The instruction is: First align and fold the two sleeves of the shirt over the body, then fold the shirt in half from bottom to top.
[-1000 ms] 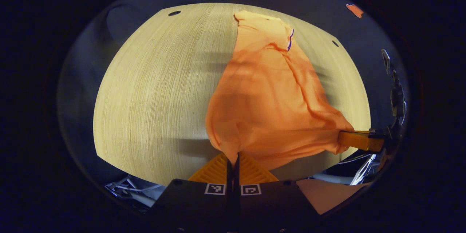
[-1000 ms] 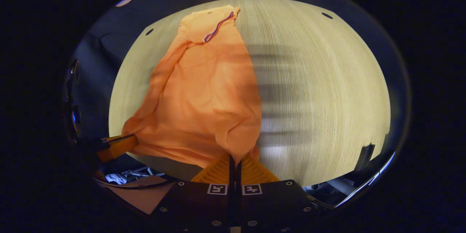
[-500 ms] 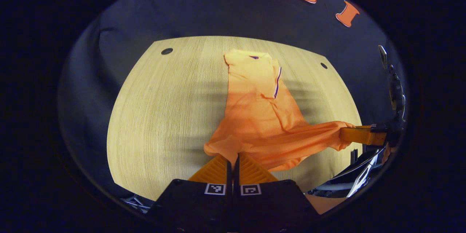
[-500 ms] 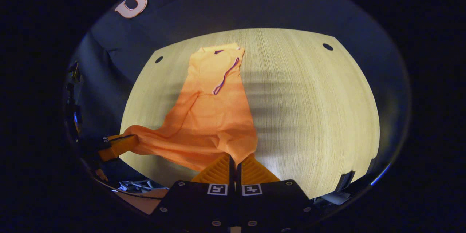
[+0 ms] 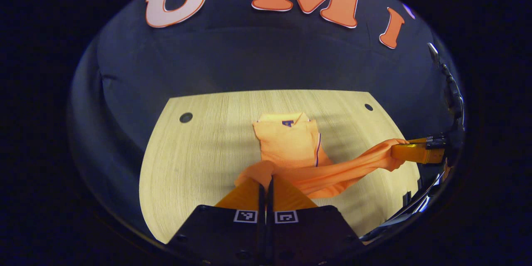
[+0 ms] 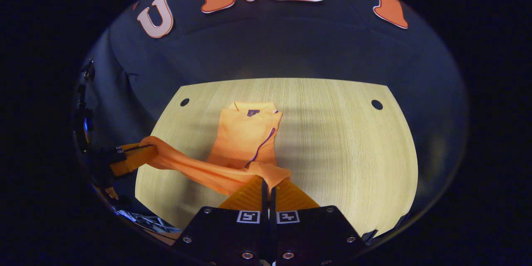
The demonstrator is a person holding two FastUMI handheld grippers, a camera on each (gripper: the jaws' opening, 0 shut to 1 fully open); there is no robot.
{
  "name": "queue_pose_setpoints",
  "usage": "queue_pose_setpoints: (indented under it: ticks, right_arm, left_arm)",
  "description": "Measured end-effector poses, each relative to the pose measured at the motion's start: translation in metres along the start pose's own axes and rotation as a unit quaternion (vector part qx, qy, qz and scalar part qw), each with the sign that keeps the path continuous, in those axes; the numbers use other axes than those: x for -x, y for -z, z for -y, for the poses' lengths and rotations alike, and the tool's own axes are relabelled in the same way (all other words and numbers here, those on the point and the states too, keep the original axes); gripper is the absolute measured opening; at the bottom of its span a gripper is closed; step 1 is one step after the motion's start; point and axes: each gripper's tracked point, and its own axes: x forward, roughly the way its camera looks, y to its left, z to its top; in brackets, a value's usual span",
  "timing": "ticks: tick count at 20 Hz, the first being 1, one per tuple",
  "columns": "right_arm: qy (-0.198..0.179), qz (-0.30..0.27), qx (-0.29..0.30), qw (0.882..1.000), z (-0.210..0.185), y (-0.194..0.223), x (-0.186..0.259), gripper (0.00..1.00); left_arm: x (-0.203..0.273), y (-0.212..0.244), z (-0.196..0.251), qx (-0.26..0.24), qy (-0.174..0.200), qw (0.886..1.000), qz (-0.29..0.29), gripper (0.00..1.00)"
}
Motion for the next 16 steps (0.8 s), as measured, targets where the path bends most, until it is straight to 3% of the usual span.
queue_pose_setpoints:
  ticks: [8,16]
  right_arm:
    - [0.010,0.020,-0.002,1.000,0.007,-0.066,-0.055,0.00]
    - [0.018,-0.014,-0.036,0.999,0.021,-0.087,-0.142,0.00]
  left_arm:
    - [-0.065,-0.066,-0.018,-0.019,-0.007,1.000,0.018,0.00]
    - [-0.156,-0.068,-0.035,-0.021,-0.018,0.999,-0.015,0.00]
